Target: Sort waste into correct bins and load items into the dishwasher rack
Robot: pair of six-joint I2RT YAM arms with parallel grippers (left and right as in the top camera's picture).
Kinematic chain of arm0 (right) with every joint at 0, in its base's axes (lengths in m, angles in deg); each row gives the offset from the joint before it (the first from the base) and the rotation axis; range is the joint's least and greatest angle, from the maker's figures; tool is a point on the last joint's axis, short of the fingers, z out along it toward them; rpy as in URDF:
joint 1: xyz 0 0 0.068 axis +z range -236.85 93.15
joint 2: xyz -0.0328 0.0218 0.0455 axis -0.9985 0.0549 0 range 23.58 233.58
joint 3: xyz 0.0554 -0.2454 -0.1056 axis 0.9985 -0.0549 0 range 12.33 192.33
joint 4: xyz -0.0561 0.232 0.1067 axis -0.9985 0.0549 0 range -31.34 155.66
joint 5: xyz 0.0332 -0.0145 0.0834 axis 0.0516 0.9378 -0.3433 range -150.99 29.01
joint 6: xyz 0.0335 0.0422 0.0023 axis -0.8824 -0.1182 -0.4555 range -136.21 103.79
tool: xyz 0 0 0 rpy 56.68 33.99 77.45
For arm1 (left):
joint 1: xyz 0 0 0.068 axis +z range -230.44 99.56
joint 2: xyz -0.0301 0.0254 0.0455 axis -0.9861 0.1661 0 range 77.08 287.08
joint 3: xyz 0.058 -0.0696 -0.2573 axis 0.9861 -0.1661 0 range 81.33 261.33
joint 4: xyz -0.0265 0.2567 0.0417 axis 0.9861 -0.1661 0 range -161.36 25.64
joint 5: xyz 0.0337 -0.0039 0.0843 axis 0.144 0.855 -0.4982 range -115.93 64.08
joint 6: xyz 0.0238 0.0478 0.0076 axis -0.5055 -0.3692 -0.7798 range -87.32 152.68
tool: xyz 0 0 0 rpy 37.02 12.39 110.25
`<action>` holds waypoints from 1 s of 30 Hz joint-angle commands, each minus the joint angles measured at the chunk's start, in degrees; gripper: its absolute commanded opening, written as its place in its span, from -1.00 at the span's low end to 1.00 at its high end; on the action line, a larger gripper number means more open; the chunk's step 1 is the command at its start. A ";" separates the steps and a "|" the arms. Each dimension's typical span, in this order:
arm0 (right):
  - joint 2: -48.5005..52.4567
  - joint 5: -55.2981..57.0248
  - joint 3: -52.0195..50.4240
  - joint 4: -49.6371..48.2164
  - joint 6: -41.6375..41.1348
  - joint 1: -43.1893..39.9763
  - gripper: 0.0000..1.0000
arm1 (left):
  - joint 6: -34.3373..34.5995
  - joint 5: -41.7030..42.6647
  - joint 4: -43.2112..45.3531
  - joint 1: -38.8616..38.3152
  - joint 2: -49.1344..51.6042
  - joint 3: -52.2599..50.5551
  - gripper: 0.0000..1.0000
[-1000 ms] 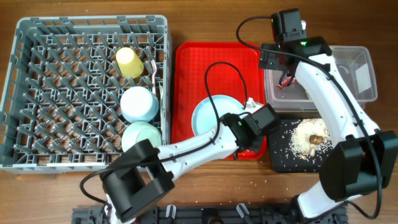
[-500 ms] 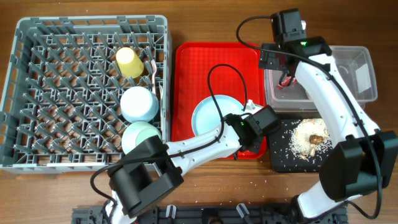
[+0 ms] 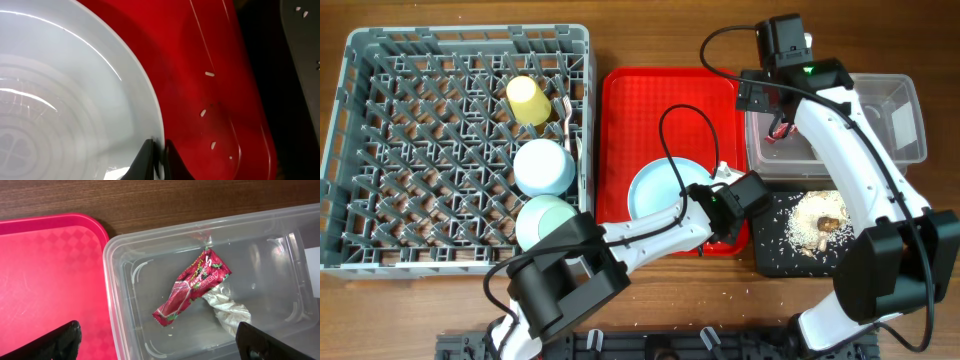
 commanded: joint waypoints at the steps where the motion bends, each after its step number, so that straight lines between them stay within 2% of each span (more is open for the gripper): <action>1: -0.39 1.11 0.33 -0.13 0.68 -0.09 1.00 | 0.26 2.51 -4.07 3.98 -3.87 1.81 -0.92; 5: -0.37 1.14 0.33 -0.13 0.68 -0.09 0.99 | -0.76 16.33 -7.13 15.19 -18.14 6.01 -0.92; 7: -0.37 1.14 0.33 -0.15 0.68 -0.09 1.00 | -1.36 28.15 -6.88 23.32 -24.68 6.32 -0.81; 9: -0.37 1.14 0.33 -0.15 0.68 -0.09 1.00 | -2.01 42.07 -7.30 32.70 -29.00 6.32 -0.81; 10: -0.37 1.11 0.33 -0.13 0.68 -0.09 1.00 | -2.84 47.21 -7.39 36.24 -29.94 6.32 -0.83; 11: -0.37 1.11 0.33 -0.13 0.68 -0.09 1.00 | -4.22 57.00 -7.39 42.60 -30.88 6.32 -0.92; 13: -0.39 1.14 0.33 -0.13 0.68 -0.09 1.00 | -6.08 69.83 -7.65 51.87 -30.84 6.29 -0.92; 16: -0.37 1.14 0.33 -0.15 0.66 -0.09 1.00 | -9.25 77.13 -10.21 61.46 -29.14 6.29 -0.92; 17: -0.39 1.14 0.33 -0.13 0.68 -0.09 1.00 | -11.19 77.24 -12.81 63.73 -28.39 6.27 -0.92; 19: -0.37 1.11 0.33 -0.13 0.68 -0.09 1.00 | -20.90 74.05 -20.46 64.92 -27.93 6.27 -0.92; 21: -0.39 1.14 0.33 -0.13 0.68 -0.09 1.00 | -27.26 62.55 -28.37 62.66 -27.93 6.19 -0.92; 22: -0.37 1.14 0.33 -0.15 0.68 -0.09 1.00 | -27.89 57.77 -30.14 61.16 -27.93 5.97 -0.92; 23: -0.37 1.14 0.33 -0.15 0.68 -0.09 1.00 | -27.87 52.41 -30.47 58.12 -27.93 4.76 -0.92; 26: -0.37 1.14 0.33 -0.13 0.68 -0.09 1.00 | -27.76 48.17 -28.09 51.52 -27.89 1.81 -0.92; 30: -0.37 1.14 0.33 -0.13 0.68 -0.09 1.00 | -16.20 36.22 -16.98 41.44 -27.36 -4.57 -0.92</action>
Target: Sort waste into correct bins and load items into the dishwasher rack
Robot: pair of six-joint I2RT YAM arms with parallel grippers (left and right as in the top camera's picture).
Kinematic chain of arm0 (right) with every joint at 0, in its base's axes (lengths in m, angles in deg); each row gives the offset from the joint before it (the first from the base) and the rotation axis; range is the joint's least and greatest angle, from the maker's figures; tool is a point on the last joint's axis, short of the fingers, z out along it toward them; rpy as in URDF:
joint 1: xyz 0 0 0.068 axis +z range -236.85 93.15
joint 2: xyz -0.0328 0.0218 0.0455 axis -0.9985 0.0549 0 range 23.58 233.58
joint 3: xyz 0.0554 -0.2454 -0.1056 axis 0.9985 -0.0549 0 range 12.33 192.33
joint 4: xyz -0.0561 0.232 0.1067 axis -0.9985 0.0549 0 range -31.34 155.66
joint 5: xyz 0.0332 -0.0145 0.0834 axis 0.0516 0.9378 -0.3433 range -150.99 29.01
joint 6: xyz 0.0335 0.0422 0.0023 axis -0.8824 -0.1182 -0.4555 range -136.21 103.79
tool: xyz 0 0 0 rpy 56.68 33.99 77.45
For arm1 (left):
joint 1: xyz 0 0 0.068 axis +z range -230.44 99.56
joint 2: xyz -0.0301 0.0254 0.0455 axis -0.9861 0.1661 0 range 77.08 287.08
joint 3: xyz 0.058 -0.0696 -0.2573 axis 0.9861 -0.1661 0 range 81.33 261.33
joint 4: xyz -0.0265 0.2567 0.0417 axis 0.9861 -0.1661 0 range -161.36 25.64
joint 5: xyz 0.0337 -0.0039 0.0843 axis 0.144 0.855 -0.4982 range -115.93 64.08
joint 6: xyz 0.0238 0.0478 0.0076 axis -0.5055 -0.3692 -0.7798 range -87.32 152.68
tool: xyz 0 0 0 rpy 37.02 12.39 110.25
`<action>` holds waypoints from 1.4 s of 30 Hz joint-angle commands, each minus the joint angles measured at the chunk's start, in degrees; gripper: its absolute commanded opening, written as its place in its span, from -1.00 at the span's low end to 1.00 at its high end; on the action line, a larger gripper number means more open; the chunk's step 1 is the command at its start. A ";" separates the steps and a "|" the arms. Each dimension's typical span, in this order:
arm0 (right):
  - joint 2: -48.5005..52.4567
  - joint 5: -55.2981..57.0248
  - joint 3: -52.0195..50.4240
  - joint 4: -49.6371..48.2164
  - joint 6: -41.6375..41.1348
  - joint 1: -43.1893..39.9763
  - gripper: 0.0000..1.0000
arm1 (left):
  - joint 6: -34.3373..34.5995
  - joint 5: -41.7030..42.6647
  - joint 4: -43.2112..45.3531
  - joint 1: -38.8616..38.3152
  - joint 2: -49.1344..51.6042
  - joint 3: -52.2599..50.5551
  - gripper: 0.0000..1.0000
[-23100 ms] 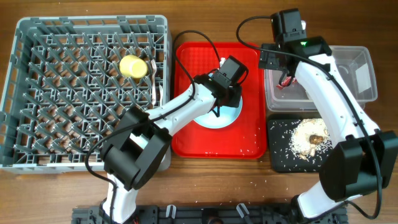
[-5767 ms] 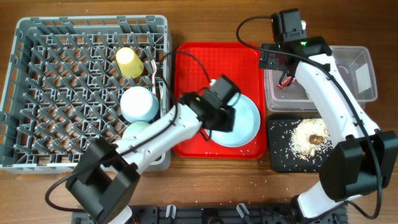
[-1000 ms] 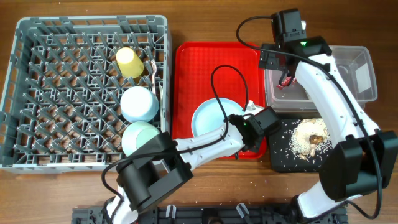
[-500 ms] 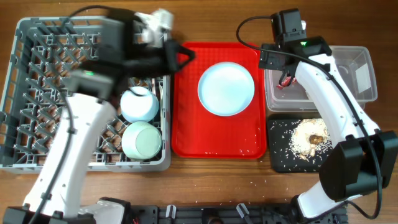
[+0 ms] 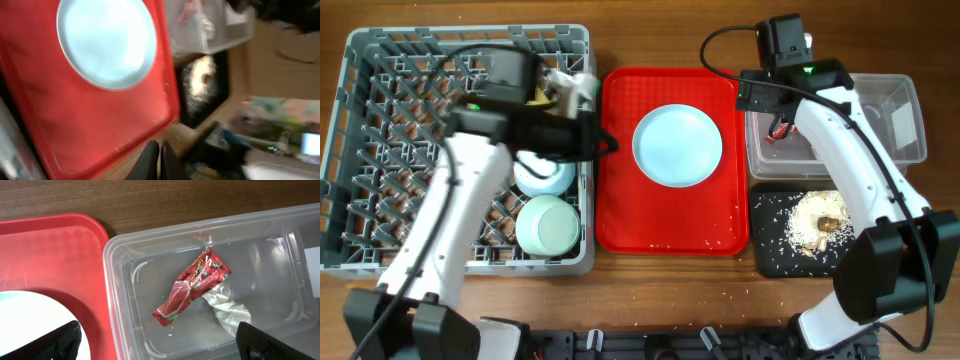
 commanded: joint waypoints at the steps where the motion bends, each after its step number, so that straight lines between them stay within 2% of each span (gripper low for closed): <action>1: -0.37 1.11 0.33 -0.13 0.68 -0.09 1.00 | 10.12 -14.19 8.85 -8.72 0.85 -6.21 -0.92; 6: -0.37 1.09 0.33 -0.13 0.68 -0.09 0.99 | 19.74 -26.25 25.77 -19.61 5.29 -12.33 -0.92; 9: -0.39 1.11 0.33 -0.13 0.68 -0.09 1.00 | 19.71 -37.88 34.01 -25.27 12.13 -12.46 -0.92; 11: -0.37 1.11 0.33 -0.13 0.68 -0.09 1.00 | 19.71 -41.44 39.71 -27.34 17.42 -12.46 -0.92; 14: -0.37 1.09 0.33 -0.11 0.68 -0.09 1.00 | 19.71 -41.86 44.63 -27.96 23.89 -12.46 -0.92; 17: -0.37 1.09 0.33 -0.11 0.68 -0.09 0.99 | 19.76 -41.53 42.93 -27.67 27.21 -12.46 -0.92; 22: -0.37 1.09 0.33 -0.13 0.68 -0.09 1.00 | 19.71 -36.63 25.59 -27.67 24.92 -12.39 -0.92; 25: -0.37 1.09 0.33 -0.13 0.68 -0.09 1.00 | 19.63 -37.27 17.22 -27.32 23.63 -12.35 -0.92; 31: -0.37 1.11 0.33 -0.13 0.68 -0.09 1.00 | 19.02 -37.27 9.07 -25.05 17.57 -10.84 -0.92; 35: -0.37 1.09 0.33 -0.13 0.68 -0.09 1.00 | 19.10 -35.65 7.06 -25.42 9.33 -7.98 -0.92; 39: -0.37 1.01 0.33 -0.13 0.66 -0.09 1.00 | 20.57 -33.14 10.62 -28.41 2.01 -7.98 -0.92; 42: -0.37 0.90 0.33 -0.13 0.68 -0.09 1.00 | 20.61 -33.57 15.96 -31.65 1.51 -8.00 -0.48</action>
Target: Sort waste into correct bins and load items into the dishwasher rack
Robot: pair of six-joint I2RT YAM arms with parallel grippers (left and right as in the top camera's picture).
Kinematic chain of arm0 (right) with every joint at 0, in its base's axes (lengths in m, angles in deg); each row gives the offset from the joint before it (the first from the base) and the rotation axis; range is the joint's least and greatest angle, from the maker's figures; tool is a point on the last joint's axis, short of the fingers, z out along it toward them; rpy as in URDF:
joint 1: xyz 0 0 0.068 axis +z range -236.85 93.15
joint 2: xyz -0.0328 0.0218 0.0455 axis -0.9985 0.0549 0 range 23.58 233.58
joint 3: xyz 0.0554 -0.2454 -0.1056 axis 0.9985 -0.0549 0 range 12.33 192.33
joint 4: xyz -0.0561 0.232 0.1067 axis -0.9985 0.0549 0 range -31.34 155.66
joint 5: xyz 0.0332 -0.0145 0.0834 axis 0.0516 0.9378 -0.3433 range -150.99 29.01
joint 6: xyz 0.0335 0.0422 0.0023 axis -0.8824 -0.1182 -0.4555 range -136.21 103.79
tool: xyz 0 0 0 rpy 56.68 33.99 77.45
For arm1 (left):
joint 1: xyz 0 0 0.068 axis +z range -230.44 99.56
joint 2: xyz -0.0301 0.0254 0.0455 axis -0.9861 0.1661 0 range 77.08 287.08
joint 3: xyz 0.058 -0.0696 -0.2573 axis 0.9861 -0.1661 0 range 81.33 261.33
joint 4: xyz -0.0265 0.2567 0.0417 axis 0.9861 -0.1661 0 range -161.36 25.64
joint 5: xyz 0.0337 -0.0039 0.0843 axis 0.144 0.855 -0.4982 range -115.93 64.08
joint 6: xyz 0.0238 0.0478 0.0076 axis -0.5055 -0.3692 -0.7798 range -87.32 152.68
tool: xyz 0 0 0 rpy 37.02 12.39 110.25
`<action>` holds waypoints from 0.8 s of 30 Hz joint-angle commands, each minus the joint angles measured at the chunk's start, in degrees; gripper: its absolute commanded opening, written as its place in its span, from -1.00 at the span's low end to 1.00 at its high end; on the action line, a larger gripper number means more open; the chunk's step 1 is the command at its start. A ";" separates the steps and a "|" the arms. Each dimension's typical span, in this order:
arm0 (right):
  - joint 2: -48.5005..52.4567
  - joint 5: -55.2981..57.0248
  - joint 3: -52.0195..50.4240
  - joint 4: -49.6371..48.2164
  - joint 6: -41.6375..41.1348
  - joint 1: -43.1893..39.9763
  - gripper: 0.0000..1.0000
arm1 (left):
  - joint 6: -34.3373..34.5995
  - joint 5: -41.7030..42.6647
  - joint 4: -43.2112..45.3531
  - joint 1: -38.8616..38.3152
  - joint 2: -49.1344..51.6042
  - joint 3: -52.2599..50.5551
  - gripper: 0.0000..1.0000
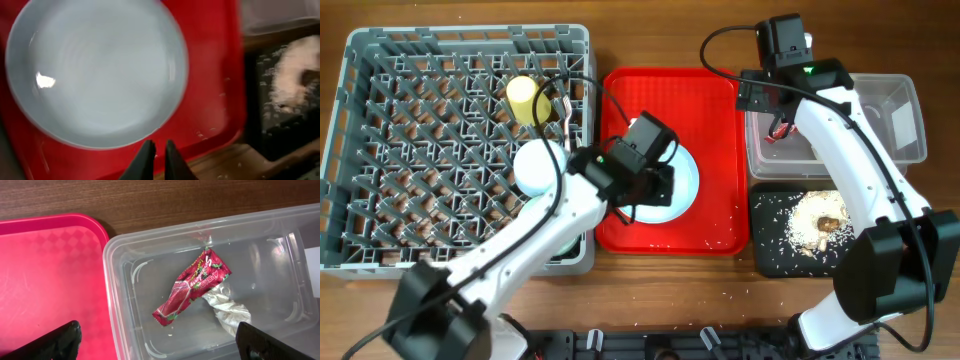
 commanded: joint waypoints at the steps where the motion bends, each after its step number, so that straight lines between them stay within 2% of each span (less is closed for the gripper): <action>1: -0.37 0.92 0.33 -0.13 0.66 -0.09 1.00 | 0.72 1.20 5.18 -3.98 0.02 0.57 -0.53; 2: -0.37 0.92 0.33 -0.15 0.66 -0.09 1.00 | 0.70 1.18 7.67 -5.35 0.57 0.57 -0.57; 5: -0.37 0.92 0.33 -0.13 0.68 -0.09 1.00 | 0.68 -0.09 10.99 -7.41 2.43 0.57 -0.25; 6: -0.37 0.92 0.33 -0.13 0.66 -0.09 1.00 | 0.70 -1.86 11.26 -7.87 3.19 0.57 -0.25; 9: -0.37 0.92 0.33 -0.15 0.68 -0.09 1.00 | 0.72 -8.83 13.03 -8.31 7.15 0.57 -0.36; 14: -0.37 0.92 0.33 -0.13 0.68 -0.09 1.00 | 0.72 -9.03 18.73 -8.35 14.60 0.57 -0.48; 18: -0.37 0.92 0.33 -0.15 0.66 -0.09 1.00 | 0.70 -9.27 24.41 -8.35 20.11 0.57 -0.49; 21: -0.37 0.92 0.33 -0.13 0.68 -0.09 1.00 | 0.74 -13.60 25.59 -8.35 22.73 0.57 -0.56; 24: -0.39 0.92 0.33 -0.15 0.68 -0.09 1.00 | 1.62 -14.19 25.49 -8.35 24.17 0.57 -0.56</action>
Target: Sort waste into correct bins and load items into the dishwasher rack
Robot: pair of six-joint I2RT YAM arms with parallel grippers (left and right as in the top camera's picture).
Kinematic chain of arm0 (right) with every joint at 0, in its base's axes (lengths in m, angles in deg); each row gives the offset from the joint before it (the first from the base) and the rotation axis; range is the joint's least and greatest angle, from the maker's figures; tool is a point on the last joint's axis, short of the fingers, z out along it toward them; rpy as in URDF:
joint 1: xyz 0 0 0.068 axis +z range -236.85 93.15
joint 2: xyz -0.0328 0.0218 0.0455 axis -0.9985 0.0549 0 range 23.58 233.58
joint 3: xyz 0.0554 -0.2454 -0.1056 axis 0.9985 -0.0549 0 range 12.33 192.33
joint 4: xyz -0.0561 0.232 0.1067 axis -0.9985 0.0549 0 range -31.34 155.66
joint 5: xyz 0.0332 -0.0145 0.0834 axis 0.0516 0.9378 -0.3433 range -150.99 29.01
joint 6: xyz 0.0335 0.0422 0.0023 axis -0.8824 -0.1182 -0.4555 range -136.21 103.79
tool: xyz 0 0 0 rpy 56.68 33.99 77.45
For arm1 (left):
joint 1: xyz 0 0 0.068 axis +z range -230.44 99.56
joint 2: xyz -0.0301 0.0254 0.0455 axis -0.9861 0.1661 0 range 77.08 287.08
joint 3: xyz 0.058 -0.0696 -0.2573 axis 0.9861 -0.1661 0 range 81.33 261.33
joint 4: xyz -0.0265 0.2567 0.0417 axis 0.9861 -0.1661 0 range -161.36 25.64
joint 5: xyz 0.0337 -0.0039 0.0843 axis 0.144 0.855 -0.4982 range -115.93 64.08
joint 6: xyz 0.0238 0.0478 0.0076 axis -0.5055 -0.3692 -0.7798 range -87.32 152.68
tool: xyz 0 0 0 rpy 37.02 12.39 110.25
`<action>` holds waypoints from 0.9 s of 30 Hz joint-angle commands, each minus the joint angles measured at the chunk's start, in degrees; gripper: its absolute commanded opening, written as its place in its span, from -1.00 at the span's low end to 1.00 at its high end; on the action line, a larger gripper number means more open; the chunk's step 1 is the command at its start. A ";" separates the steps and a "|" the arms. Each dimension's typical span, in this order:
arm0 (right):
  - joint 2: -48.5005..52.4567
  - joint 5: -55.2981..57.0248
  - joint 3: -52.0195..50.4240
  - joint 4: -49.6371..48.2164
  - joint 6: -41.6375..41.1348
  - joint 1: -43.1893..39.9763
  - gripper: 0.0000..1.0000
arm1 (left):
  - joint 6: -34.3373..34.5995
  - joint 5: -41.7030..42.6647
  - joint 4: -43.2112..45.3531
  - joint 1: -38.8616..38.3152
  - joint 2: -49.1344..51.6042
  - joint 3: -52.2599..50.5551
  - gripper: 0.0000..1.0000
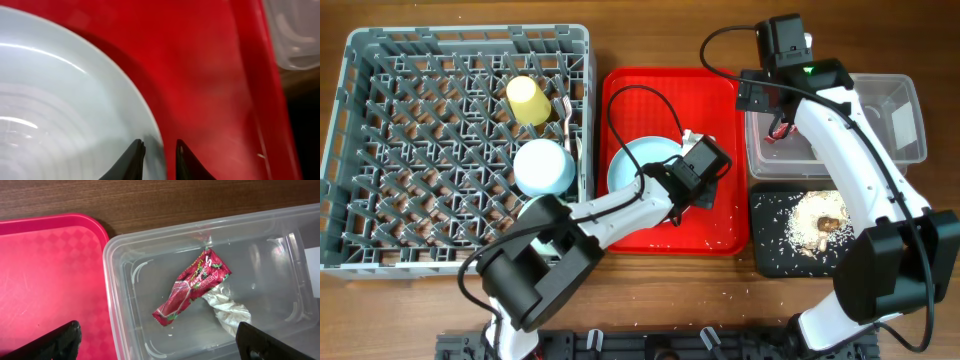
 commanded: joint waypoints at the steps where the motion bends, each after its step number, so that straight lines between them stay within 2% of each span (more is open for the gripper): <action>1: -0.37 0.92 0.33 -0.13 0.68 -0.09 1.00 | 1.27 -2.86 -0.28 -0.22 1.88 0.26 -0.56; 2: -0.37 0.92 0.33 -0.13 0.68 -0.09 1.00 | 1.27 -2.86 -0.63 -0.26 1.92 0.26 -0.59; 4: -0.37 0.92 0.33 -0.13 0.68 -0.09 1.00 | 1.22 -2.86 -1.81 -0.26 1.90 0.26 -0.85; 5: -0.37 0.92 0.33 -0.15 0.66 -0.09 1.00 | 1.22 -2.86 -2.12 -0.26 1.90 0.26 -0.91; 12: -0.37 0.92 0.33 -0.13 0.66 -0.09 1.00 | 1.70 -2.86 -6.01 -0.76 1.92 0.24 -0.92; 20: -0.37 0.92 0.33 -0.13 0.66 -0.09 1.00 | 1.68 -2.86 -9.40 -1.77 1.92 -0.11 -0.77; 27: -0.37 0.92 0.33 -0.15 0.68 -0.09 1.00 | 1.66 -2.89 -9.42 -1.77 1.92 -1.16 -0.74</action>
